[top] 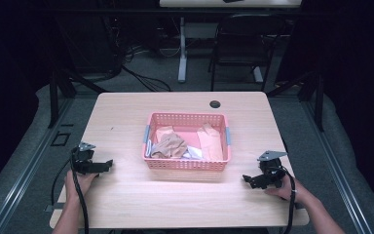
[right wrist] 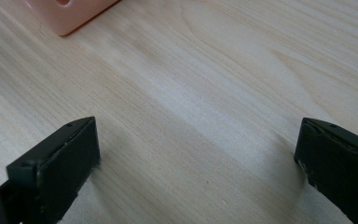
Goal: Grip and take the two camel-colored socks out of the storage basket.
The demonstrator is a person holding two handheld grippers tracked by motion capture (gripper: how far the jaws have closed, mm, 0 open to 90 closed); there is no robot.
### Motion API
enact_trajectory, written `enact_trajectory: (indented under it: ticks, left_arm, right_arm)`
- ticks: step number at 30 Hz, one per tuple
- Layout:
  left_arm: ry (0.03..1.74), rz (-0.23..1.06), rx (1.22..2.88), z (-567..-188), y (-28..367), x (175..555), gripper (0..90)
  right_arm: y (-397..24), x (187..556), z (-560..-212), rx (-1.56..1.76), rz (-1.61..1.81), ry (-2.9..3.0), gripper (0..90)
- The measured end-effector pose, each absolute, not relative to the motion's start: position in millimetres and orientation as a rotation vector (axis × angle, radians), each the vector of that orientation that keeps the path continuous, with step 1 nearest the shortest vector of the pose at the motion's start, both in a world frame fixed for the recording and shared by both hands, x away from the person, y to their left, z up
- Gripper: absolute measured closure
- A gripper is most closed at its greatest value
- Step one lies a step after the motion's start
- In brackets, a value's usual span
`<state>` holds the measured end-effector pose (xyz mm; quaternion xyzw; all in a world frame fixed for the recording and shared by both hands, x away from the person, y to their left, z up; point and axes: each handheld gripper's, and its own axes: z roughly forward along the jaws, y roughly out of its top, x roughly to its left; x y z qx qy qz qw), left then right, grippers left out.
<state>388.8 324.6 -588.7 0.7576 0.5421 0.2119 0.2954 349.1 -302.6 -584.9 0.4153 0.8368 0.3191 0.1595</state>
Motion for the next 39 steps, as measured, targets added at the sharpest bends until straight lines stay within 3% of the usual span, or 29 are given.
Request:
enact_trajectory:
  ticks: [13,39]
  left_arm:
    - [1.55,0.42,2.049,-565,329,390,0.1]
    - [1.366,0.354,2.217,-498,284,383,0.0]
  right_arm:
    - [-302,349,-585,1.189,0.918,2.387,0.0]
    - [-299,350,-585,1.218,0.902,2.371,0.0]
